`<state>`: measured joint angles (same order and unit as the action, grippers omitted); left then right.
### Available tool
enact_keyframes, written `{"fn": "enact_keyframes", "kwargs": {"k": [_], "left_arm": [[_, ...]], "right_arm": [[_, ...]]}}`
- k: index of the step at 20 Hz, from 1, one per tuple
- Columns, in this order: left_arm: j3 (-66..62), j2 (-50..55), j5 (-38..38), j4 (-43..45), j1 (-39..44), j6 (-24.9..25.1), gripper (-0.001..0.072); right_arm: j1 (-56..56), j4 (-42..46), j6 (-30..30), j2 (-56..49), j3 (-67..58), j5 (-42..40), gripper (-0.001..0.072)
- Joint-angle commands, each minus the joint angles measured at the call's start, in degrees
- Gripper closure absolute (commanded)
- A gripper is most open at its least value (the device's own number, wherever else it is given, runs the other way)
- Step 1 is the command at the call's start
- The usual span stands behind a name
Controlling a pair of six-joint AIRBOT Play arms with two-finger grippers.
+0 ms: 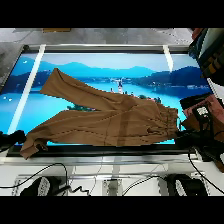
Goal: Fold the clothes and pants, and hang the long-sleeved shirts on hangers.
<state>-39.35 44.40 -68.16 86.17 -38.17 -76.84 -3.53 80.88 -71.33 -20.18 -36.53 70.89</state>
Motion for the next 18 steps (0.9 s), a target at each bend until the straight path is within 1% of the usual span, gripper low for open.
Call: {"fn": "enact_keyframes", "kwargs": {"k": [1,3,5,7,8,9,10,12,16,17,18], "left_arm": [[2.05,3.37,-2.84,-2.91,-4.96,-3.69,0.0208],[2.97,4.55,-2.08,-6.88,-8.98,-5.92,0.0208],[3.23,4.44,0.57,-10.38,-13.25,-10.8,0.0208],[3.23,4.39,2.56,-10.36,-16.57,-15.91,0.0208],[3.23,4.42,2.45,-9.73,-18.45,-19.74,0.0208],[3.23,4.42,2.4,-9.75,-20.17,-22.56,0.0208],[3.23,4.44,2.62,-9.75,-21.64,-24.37,0.0208],[3.26,4.55,3.76,-9.75,-23.65,-27.21,0.0208],[4.11,4.57,6.45,-9.73,-24.94,-37.29,0.0208],[4.52,4.92,7.52,-9.77,-24.85,-38.97,0.0208],[4.74,5.99,7.76,-9.75,-24.65,-39.34,0.0208]], "right_arm": [[0.0,0.11,0.13,0.02,-0.02,-0.74,0.0685],[0.0,0.11,0.13,0.02,0.0,-3.02,0.0685],[0.0,0.07,0.13,0.02,-0.02,-5.29,0.0685],[0.0,0.04,0.13,0.02,0.0,-6.56,0.0685],[0.0,0.04,0.13,0.02,0.0,-6.91,0.0685],[0.0,0.02,0.13,0.02,0.0,-7.26,0.0685],[0.0,0.02,0.13,0.02,0.0,-7.61,0.0685],[0.0,0.0,0.13,0.02,0.0,-7.93,0.0685],[0.0,-0.02,0.13,0.02,0.0,-7.98,0.0685],[0.0,-0.02,0.13,0.02,0.0,-7.98,0.0685],[0.0,-0.02,0.13,0.02,0.0,-7.98,0.0685]]}}
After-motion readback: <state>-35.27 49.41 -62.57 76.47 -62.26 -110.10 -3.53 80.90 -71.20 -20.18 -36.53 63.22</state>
